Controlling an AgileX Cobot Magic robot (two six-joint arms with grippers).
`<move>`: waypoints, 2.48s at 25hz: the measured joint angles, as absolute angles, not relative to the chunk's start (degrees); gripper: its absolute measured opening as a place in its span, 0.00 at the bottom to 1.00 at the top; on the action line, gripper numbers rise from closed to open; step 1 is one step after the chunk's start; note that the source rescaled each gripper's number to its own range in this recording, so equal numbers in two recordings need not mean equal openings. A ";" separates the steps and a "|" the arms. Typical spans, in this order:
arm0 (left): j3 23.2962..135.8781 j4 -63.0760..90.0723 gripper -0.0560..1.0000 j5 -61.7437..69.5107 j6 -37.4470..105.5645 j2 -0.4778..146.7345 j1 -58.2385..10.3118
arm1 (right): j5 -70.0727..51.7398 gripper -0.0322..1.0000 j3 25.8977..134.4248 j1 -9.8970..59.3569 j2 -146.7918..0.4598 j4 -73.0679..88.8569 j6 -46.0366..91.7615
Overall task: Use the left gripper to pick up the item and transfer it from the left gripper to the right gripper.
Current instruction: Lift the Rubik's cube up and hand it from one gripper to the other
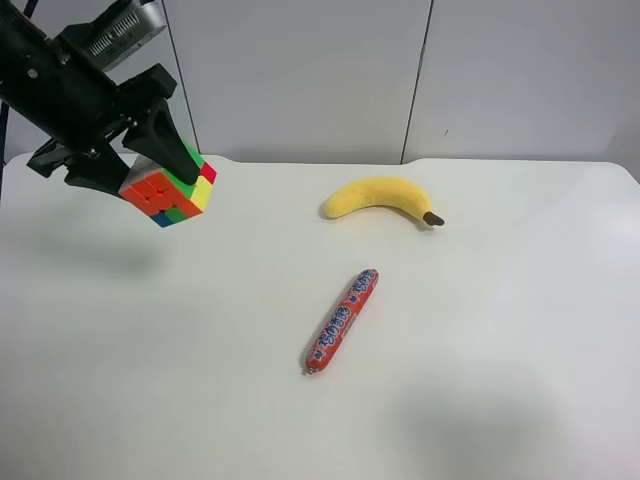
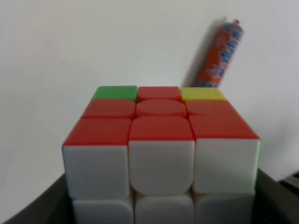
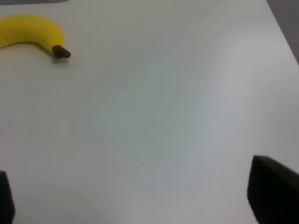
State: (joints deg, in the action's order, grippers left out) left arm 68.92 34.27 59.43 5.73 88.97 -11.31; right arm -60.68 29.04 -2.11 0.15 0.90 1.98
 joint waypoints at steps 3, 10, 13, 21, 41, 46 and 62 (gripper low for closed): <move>68.92 36.87 0.06 60.81 9.97 88.04 -11.69 | -60.68 1.00 29.04 -2.11 0.15 0.90 1.98; 68.92 40.16 0.06 60.86 18.61 86.70 -17.82 | -60.68 1.00 29.04 -2.11 0.15 0.90 1.98; 68.92 43.78 0.06 59.13 23.24 86.70 -21.03 | -60.68 1.00 29.04 -2.11 0.15 0.90 1.98; 68.92 51.08 0.06 54.98 34.18 86.70 -27.68 | -60.68 1.00 29.04 -2.11 0.15 0.90 1.98; 68.92 60.64 0.06 57.76 62.74 86.70 -29.45 | -60.68 1.00 29.04 -2.11 0.15 0.90 1.98; 68.92 63.61 0.06 59.03 70.62 86.70 -29.45 | -60.68 1.00 29.04 -2.11 0.15 0.90 1.98; 63.38 78.26 0.06 66.20 89.53 86.41 -25.39 | -60.68 1.00 29.04 -2.11 0.15 2.01 1.98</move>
